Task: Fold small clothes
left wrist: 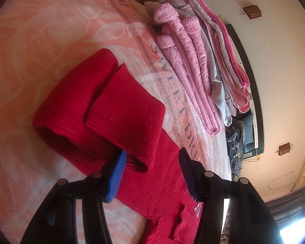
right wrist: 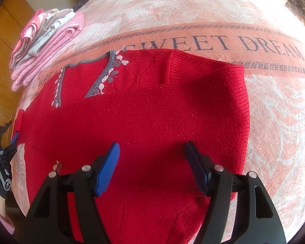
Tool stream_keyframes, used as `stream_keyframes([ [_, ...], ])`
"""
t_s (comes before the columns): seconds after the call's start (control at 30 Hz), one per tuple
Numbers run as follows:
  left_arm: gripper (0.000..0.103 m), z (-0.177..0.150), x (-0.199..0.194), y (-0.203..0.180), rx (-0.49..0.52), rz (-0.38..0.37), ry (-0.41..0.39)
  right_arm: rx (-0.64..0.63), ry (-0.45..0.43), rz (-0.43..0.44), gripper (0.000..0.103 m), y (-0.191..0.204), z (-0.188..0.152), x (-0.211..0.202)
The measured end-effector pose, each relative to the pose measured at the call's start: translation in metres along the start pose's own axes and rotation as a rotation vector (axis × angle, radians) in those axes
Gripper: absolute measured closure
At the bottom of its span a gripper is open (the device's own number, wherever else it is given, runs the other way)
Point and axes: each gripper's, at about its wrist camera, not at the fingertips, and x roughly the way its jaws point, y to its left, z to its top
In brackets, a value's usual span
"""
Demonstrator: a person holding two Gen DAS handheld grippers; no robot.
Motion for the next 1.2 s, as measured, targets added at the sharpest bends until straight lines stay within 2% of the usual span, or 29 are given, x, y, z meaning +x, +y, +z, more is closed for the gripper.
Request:
stream_keyframes([
  [0.1, 0.045, 0.0, 0.006, -0.005, 0.014, 0.001, -0.006, -0.007, 0.001, 0.0, 0.035, 0.001, -0.001, 0.0],
  [0.2, 0.05, -0.002, 0.011, -0.01, 0.052, 0.002, -0.013, -0.013, 0.001, 0.005, 0.035, 0.0, -0.002, 0.0],
  [0.23, 0.061, -0.002, 0.013, -0.012, 0.073, -0.001, -0.012, -0.014, 0.0, 0.008, 0.035, 0.0, -0.002, 0.0],
  [0.33, 0.083, -0.003, 0.015, -0.021, 0.147, 0.022, -0.007, -0.017, 0.0, 0.011, 0.035, -0.001, -0.003, -0.001],
  [0.43, 0.096, -0.004, 0.015, -0.025, 0.196, 0.051, -0.009, -0.016, 0.001, 0.012, 0.035, -0.001, -0.005, -0.003],
  [0.63, 0.098, -0.006, 0.004, -0.027, 0.21, 0.058, -0.065, -0.012, -0.003, 0.014, 0.035, -0.004, -0.007, -0.009],
  [0.7, 0.099, -0.01, 0.0, -0.037, 0.25, 0.043, -0.086, -0.006, -0.008, 0.011, 0.035, -0.007, -0.008, -0.011],
  [0.8, 0.099, -0.026, -0.002, -0.068, 0.352, -0.024, -0.083, 0.018, -0.016, 0.009, 0.035, -0.015, -0.007, -0.014],
  [0.93, 0.099, -0.07, 0.009, -0.121, 0.542, -0.141, 0.001, 0.06, -0.024, 0.02, 0.035, -0.026, -0.006, -0.017],
  [1.03, 0.099, -0.122, 0.021, -0.158, 0.723, -0.209, 0.098, 0.072, -0.028, 0.018, 0.035, -0.03, -0.006, -0.018],
  [1.13, 0.098, -0.183, 0.042, -0.183, 0.96, -0.178, 0.251, 0.078, -0.027, 0.02, 0.035, -0.031, -0.007, -0.017],
  [1.2, 0.097, -0.222, 0.056, -0.183, 1.086, -0.169, 0.379, 0.075, -0.026, 0.02, 0.035, -0.03, -0.007, -0.017],
])
